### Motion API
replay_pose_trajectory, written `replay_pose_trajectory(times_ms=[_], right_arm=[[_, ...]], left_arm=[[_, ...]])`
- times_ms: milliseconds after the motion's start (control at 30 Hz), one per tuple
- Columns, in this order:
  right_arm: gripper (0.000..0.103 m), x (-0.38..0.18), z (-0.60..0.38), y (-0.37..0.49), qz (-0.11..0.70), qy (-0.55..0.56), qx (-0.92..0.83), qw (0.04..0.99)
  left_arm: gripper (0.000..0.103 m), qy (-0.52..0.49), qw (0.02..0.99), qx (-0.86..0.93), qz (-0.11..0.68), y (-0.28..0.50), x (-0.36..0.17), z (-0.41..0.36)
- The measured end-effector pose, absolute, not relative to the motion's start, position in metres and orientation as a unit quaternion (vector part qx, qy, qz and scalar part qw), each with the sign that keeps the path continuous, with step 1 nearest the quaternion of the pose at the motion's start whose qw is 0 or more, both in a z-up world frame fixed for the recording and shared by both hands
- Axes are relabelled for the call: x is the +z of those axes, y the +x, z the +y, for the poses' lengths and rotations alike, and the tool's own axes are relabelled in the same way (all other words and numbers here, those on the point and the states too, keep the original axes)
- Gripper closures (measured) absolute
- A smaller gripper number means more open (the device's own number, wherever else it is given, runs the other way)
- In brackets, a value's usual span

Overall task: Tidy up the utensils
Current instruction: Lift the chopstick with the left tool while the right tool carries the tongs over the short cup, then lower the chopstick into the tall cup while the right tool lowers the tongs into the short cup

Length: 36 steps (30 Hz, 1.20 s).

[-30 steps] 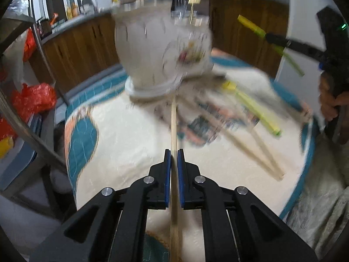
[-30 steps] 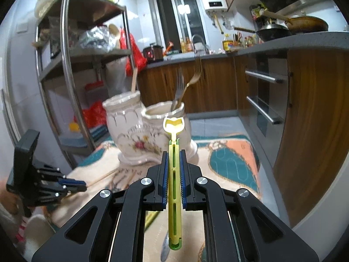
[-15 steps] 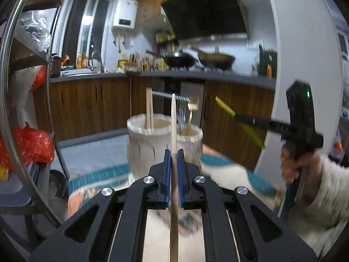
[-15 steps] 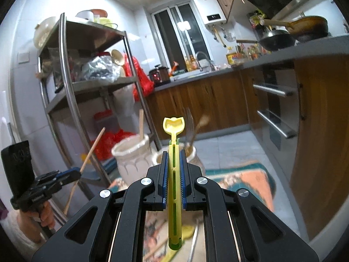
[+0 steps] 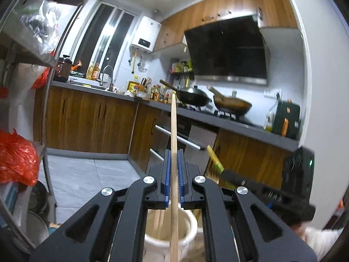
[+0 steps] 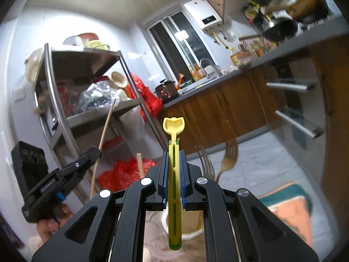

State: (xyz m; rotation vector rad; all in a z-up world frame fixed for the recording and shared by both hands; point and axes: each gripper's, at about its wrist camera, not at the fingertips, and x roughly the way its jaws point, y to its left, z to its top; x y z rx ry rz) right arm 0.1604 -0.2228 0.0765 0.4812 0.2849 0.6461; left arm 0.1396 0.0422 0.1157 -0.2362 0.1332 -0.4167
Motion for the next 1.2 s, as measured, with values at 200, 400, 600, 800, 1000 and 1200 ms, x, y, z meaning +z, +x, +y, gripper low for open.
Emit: replay_pose_trajectory(times_ms=[200, 400, 600, 800, 1000, 1200], right_arm=[[0.093, 0.065, -0.207, 0.177, 0.144, 0.233, 0.312, 0.91], [0.093, 0.059, -0.189, 0.18, 0.134, 0.18, 0.297, 0.928], [0.093, 0.05, -0.173, 0.176, 0.125, 0.122, 0.268, 0.947], [0.093, 0.049, -0.168, 0.167, 0.122, 0.077, 0.249, 0.958], [0.093, 0.051, -0.174, 0.153, 0.13, 0.061, 0.239, 0.96], [0.093, 0.05, -0.18, 0.141, 0.127, 0.056, 0.247, 0.959]], left_arm=[[0.097, -0.115, 0.977, -0.176, 0.038, 0.156, 0.108, 0.033], [0.097, -0.089, 0.983, -0.159, 0.039, 0.161, 0.093, 0.023], [0.097, -0.084, 0.985, -0.149, 0.033, 0.154, 0.083, 0.028], [0.097, -0.084, 0.985, -0.146, 0.041, 0.149, 0.073, 0.037], [0.097, -0.073, 0.985, -0.151, 0.046, 0.135, 0.067, 0.039], [0.097, -0.056, 0.985, -0.152, 0.055, 0.124, 0.062, 0.035]])
